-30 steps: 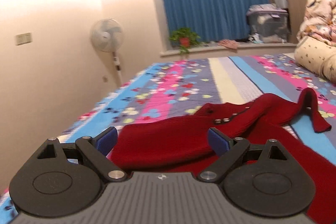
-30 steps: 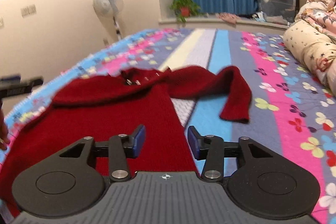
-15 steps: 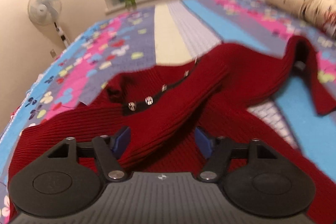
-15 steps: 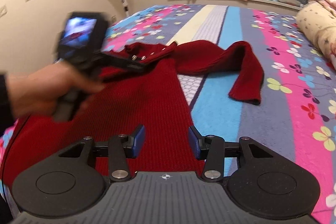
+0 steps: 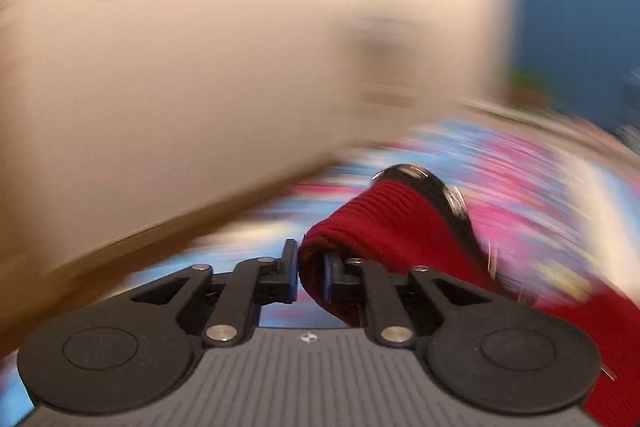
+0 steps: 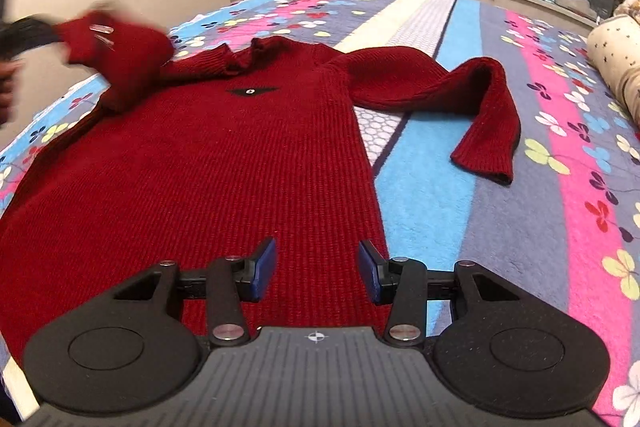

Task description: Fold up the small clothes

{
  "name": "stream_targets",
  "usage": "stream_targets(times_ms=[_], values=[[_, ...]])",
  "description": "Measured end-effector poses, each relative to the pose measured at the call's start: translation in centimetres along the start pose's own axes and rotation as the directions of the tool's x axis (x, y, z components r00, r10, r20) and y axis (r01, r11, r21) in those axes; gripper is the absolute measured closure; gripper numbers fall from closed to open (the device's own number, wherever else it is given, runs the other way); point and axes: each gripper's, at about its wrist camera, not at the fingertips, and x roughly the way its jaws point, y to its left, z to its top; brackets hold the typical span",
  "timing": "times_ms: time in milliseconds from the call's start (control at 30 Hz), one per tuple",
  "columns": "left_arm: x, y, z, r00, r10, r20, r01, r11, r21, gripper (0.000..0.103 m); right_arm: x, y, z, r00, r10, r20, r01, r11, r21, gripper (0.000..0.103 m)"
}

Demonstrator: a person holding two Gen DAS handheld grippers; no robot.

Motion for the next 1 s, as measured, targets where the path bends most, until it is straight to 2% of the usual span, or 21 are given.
stream_targets(times_ms=[33, 67, 133, 200, 233, 267, 300, 367, 433, 500, 567, 600, 633, 667, 700, 733, 800, 833, 867, 933, 1000], values=[[0.5, 4.3, 0.1, 0.993, 0.117, -0.019, -0.118, 0.988, -0.100, 0.079, 0.0, 0.1, 0.0, 1.000, 0.001, 0.002, -0.001, 1.000, -0.003, 0.057], [0.6, 6.8, -0.1, 0.987, 0.156, -0.031, -0.159, 0.976, -0.151, 0.078, 0.0, 0.1, 0.0, 1.000, 0.002, 0.005, -0.002, 1.000, -0.002, 0.057], [0.8, 9.5, -1.1, 0.983, 0.162, -0.081, -0.175, 0.965, -0.197, 0.078, 0.0, 0.2, -0.1, 1.000, 0.006, 0.010, -0.006, 1.000, 0.015, 0.056], [1.0, 9.0, -1.4, 0.990, 0.072, -0.118, -0.096, 0.973, -0.211, 0.078, 0.4, 0.1, -0.3, 1.000, 0.015, 0.002, -0.015, 0.999, 0.046, 0.056], [1.1, 7.9, -1.4, 0.994, 0.008, -0.113, -0.031, 0.979, -0.202, 0.073, 0.7, 0.1, -0.4, 1.000, 0.016, -0.005, -0.016, 0.998, 0.060, 0.056], [1.2, 6.3, -1.4, 0.993, -0.063, -0.102, 0.045, 0.984, -0.173, 0.064, 0.9, 0.1, -0.6, 1.000, 0.014, -0.009, -0.013, 0.998, 0.068, 0.056], [1.4, 4.8, -1.5, 0.987, -0.130, -0.099, 0.116, 0.984, -0.137, 0.059, 1.1, 0.2, -0.8, 1.000, 0.010, -0.012, -0.009, 0.997, 0.075, 0.056], [1.6, 1.1, -2.3, 0.960, -0.258, -0.108, 0.253, 0.965, -0.064, 0.056, 1.4, 0.3, -1.0, 1.000, 0.006, -0.011, -0.005, 0.996, 0.087, 0.056], [1.9, -2.2, -3.4, 0.913, -0.376, -0.156, 0.381, 0.925, -0.001, 0.056, 1.5, 0.4, -1.2, 1.000, 0.005, -0.005, -0.005, 0.995, 0.101, 0.056], [2.3, -4.8, -5.0, 0.870, -0.441, -0.220, 0.457, 0.889, 0.026, 0.056, 1.5, 0.3, -1.4, 1.000, 0.000, 0.011, -0.001, 0.994, 0.106, 0.056], [4.0, -6.5, -7.4, 0.831, -0.444, -0.334, 0.482, 0.875, 0.036, 0.056, 1.3, 0.0, -1.5, 0.999, -0.016, 0.040, 0.012, 0.994, 0.111, 0.056], [5.6, -7.3, -9.0, 0.807, -0.388, -0.444, 0.461, 0.885, 0.064, 0.056, 1.0, -0.2, -1.6, 0.998, -0.025, 0.058, 0.018, 0.993, 0.113, 0.061], [7.4, -7.9, -11.0, 0.793, -0.255, -0.553, 0.382, 0.915, 0.126, 0.051, 0.7, -0.5, -1.6, 0.996, -0.036, 0.085, 0.026, 0.992, 0.119, 0.066], [7.6, -7.6, -11.6, 0.798, -0.253, -0.547, 0.362, 0.927, 0.100, 0.050, 0.4, -0.9, -1.6, 0.993, -0.039, 0.110, 0.024, 0.991, 0.131, 0.078], [7.6, -7.6, -11.2, 0.797, -0.251, -0.550, 0.343, 0.937, 0.070, 0.050, 0.1, -1.5, -1.4, 0.990, -0.039, 0.132, 0.019, 0.989, 0.149, 0.083], [7.1, -7.9, -10.6, 0.809, -0.237, -0.538, 0.323, 0.944, 0.069, 0.051, -0.1, -2.2, -1.1, 0.987, -0.041, 0.158, 0.013, 0.984, 0.180, 0.083], [6.0, -8.6, -9.7, 0.837, -0.241, -0.492, 0.326, 0.941, 0.094, 0.051, -0.2, -3.7, -0.1, 0.978, -0.053, 0.202, 0.002, 0.970, 0.243, 0.082], [5.3, -8.3, -9.4, 0.837, -0.248, -0.488, 0.334, 0.937, 0.097, 0.051, 0.2, -4.6, 0.7, 0.974, -0.058, 0.220, -0.007, 0.960, 0.280, 0.082], [5.2, -8.7, -9.6, 0.830, -0.254, -0.496, 0.340, 0.936, 0.090, 0.051, 0.8, -5.4, 1.6, 0.972, -0.060, 0.229, -0.015, 0.950, 0.311, 0.081], [5.3, -8.9, -9.9, 0.813, -0.268, -0.516, 0.349, 0.935, 0.065, 0.051, 2.8, -7.3, 4.0, 0.966, -0.066, 0.252, -0.037, 0.922, 0.385, 0.073], [5.3, -9.3, -9.9, 0.817, -0.265, -0.512, 0.352, 0.933, 0.079, 0.051, 5.3, -8.8, 6.3, 0.965, -0.081, 0.250, -0.039, 0.896, 0.442, 0.054]])
